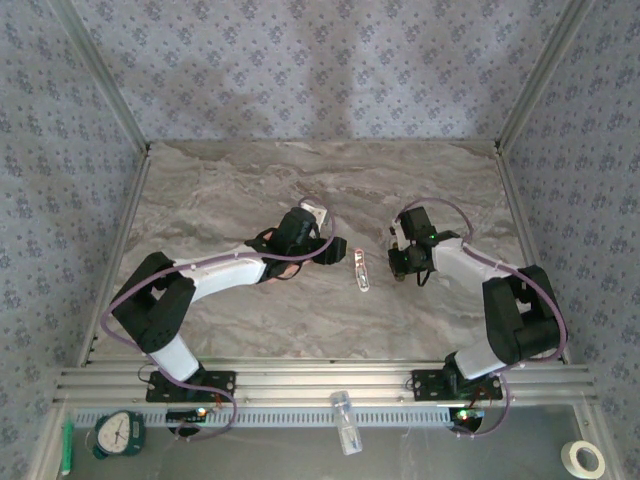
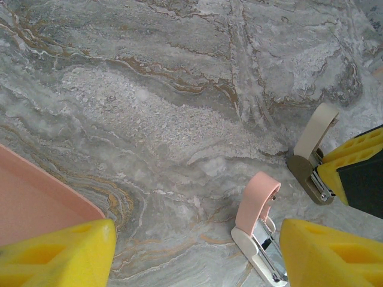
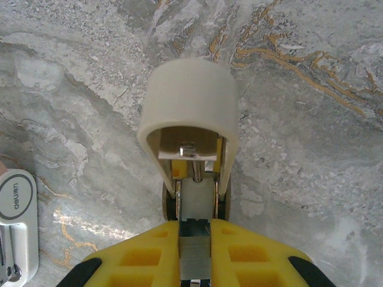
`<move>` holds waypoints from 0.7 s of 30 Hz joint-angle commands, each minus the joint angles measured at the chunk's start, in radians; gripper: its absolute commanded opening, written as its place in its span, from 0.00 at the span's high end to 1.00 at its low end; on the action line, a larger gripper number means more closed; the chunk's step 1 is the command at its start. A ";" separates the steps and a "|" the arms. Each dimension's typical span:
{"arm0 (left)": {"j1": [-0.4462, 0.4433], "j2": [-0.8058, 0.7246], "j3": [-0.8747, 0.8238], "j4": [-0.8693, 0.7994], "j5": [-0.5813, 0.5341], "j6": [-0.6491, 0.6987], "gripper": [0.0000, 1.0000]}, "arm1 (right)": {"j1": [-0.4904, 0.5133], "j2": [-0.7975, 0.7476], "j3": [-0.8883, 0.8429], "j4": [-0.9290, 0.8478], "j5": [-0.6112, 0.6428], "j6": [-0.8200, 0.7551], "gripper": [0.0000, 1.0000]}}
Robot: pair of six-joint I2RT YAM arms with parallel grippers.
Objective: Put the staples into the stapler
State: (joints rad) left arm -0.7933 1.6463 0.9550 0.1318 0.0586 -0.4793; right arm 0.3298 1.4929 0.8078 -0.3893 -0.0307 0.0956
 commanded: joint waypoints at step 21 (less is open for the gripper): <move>-0.009 -0.011 0.022 0.001 -0.009 0.013 0.28 | 0.016 -0.071 0.026 -0.042 -0.016 0.018 0.71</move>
State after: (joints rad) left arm -0.7948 1.6463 0.9550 0.1318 0.0586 -0.4789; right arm 0.3408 1.4803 0.8085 -0.3958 -0.0280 0.0975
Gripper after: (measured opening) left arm 0.723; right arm 0.290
